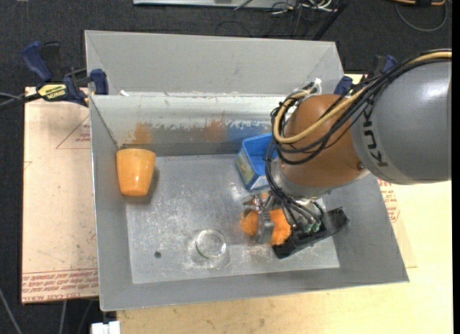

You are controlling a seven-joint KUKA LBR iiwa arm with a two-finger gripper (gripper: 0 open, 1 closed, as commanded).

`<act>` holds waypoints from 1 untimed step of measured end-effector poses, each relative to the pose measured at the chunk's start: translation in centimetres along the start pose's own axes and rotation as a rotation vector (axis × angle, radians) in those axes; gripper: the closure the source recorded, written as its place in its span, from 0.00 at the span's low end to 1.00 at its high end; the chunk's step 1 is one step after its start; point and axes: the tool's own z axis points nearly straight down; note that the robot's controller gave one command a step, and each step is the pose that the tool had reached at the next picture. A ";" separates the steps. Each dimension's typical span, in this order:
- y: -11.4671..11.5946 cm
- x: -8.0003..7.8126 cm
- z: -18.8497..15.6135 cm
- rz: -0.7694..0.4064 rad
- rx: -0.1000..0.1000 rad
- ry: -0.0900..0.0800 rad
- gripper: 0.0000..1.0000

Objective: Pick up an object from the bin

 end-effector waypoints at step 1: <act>0.0 0.0 -0.7 0.000 0.000 -0.001 1.00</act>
Offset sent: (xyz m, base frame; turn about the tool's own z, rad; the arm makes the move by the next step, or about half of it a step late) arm 0.0001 -0.0002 0.0227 0.0000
